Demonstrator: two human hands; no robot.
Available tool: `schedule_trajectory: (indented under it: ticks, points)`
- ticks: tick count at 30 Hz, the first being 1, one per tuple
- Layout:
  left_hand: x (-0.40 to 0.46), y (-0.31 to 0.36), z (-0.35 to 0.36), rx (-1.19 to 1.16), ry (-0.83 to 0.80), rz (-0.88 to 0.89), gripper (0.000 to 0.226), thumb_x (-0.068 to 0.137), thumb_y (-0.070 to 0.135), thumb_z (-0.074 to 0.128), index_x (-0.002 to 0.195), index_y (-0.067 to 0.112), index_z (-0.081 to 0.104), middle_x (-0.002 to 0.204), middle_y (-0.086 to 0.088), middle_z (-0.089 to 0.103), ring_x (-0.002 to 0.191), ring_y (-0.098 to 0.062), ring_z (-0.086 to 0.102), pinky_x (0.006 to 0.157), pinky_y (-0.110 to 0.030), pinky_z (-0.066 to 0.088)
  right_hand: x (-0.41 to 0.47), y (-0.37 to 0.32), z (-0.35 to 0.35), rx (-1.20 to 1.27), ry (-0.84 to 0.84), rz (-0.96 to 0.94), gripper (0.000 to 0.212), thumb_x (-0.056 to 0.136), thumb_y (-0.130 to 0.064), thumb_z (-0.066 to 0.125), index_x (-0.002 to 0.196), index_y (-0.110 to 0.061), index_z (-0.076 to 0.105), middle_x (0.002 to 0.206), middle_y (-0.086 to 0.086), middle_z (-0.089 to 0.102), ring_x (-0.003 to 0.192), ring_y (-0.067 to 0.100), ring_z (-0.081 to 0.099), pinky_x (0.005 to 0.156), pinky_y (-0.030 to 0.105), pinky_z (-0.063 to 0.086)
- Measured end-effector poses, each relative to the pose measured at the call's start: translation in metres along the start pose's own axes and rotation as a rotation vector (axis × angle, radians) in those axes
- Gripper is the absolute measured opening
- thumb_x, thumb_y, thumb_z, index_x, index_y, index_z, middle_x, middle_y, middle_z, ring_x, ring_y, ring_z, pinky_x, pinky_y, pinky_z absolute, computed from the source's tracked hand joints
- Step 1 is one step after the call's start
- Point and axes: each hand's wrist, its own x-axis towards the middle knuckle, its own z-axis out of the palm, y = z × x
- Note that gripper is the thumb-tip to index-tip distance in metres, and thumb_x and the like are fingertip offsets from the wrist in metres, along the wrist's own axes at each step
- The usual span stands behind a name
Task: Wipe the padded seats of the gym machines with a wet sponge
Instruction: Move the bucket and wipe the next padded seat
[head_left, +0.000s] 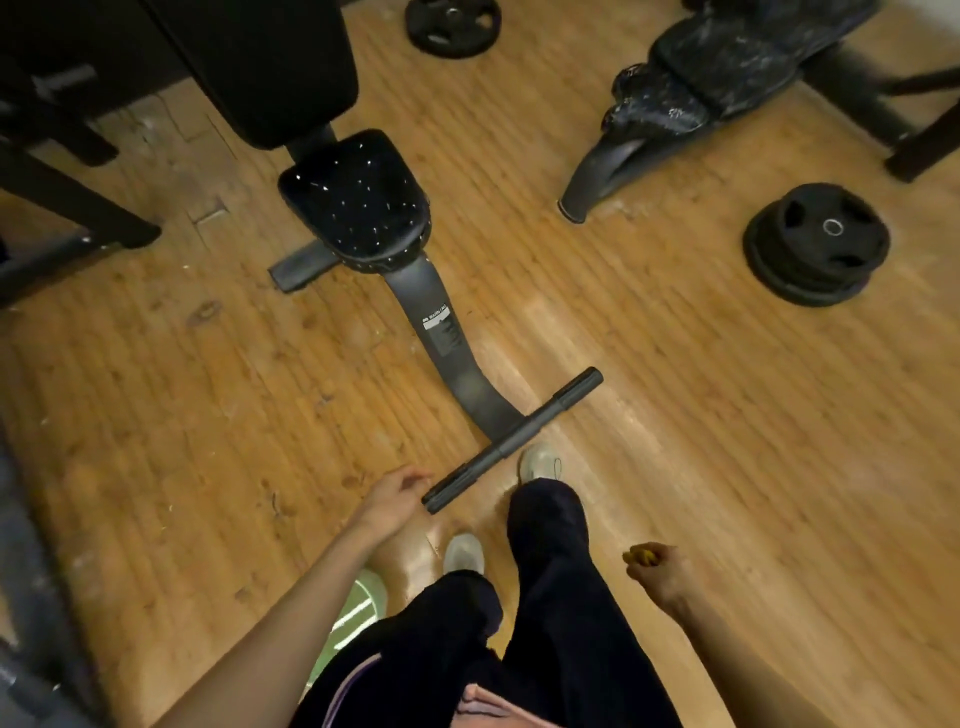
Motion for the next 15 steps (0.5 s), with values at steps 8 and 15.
schedule_trajectory:
  ticks: [8, 15]
  points:
    - [0.04, 0.059, -0.025, -0.11, 0.171, -0.118, 0.022, 0.101, 0.023, 0.05, 0.118, 0.023, 0.063, 0.129, 0.0, 0.06, 0.122, -0.016, 0.051, 0.104, -0.023, 0.033, 0.086, -0.131, -0.064, -0.092, -0.088, -0.194, 0.013, 0.082, -0.003, 0.067, 0.091, -0.012, 0.072, 0.095, 0.009, 0.07, 0.089, 0.024, 0.063, 0.082, 0.033, 0.05]
    - [0.042, 0.058, -0.049, -0.294, 0.366, -0.262, 0.024, 0.1, 0.009, 0.052, 0.119, 0.005, 0.064, 0.123, -0.007, 0.061, 0.124, -0.017, 0.05, 0.103, -0.005, 0.022, 0.1, -0.278, -0.076, -0.214, -0.174, -0.55, 0.015, 0.087, -0.006, 0.062, 0.098, -0.011, 0.071, 0.088, 0.001, 0.063, 0.085, 0.019, 0.058, 0.074, 0.025, 0.044]
